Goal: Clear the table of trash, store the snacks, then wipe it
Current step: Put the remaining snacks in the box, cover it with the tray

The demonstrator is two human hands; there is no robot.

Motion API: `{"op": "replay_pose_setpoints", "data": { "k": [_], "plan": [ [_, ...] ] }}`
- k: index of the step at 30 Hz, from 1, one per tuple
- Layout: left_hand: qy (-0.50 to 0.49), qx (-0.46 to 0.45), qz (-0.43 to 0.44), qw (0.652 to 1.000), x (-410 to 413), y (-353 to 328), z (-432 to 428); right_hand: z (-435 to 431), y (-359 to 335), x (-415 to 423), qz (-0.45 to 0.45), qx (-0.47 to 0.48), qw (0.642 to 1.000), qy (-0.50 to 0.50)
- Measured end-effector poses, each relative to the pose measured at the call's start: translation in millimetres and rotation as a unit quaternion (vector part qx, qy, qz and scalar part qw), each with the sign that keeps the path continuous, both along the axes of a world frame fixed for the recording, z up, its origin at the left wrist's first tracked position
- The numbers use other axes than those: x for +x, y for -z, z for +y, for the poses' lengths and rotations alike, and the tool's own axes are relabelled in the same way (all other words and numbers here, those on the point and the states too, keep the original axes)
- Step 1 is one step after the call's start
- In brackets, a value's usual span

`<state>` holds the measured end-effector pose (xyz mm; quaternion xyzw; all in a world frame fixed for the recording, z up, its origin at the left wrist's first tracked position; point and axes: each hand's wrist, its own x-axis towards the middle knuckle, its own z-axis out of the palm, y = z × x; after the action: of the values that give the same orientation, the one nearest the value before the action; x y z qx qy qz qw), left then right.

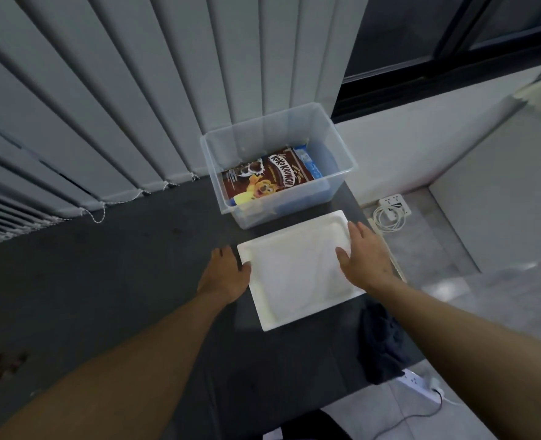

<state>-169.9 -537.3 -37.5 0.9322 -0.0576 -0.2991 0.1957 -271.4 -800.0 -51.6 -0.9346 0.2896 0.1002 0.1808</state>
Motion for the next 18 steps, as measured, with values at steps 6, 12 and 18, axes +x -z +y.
{"op": "replay_pose_setpoints", "data": {
  "k": [6, 12, 18],
  "plan": [
    [-0.028, -0.006, 0.027, 0.999, -3.8, 19.4, -15.4, -2.7, 9.0, -0.1, 0.007, 0.001, 0.999, 0.041],
    [-0.105, 0.000, 0.044, 0.993, -1.7, 13.7, -25.9, -9.7, -0.9, 18.2, 0.082, 0.029, 0.993, 0.085],
    [-0.090, -0.073, 0.027, 0.993, -7.1, -3.6, -16.1, -12.2, -12.7, 15.5, -0.009, 0.091, 0.987, 0.135]
  ]
}}
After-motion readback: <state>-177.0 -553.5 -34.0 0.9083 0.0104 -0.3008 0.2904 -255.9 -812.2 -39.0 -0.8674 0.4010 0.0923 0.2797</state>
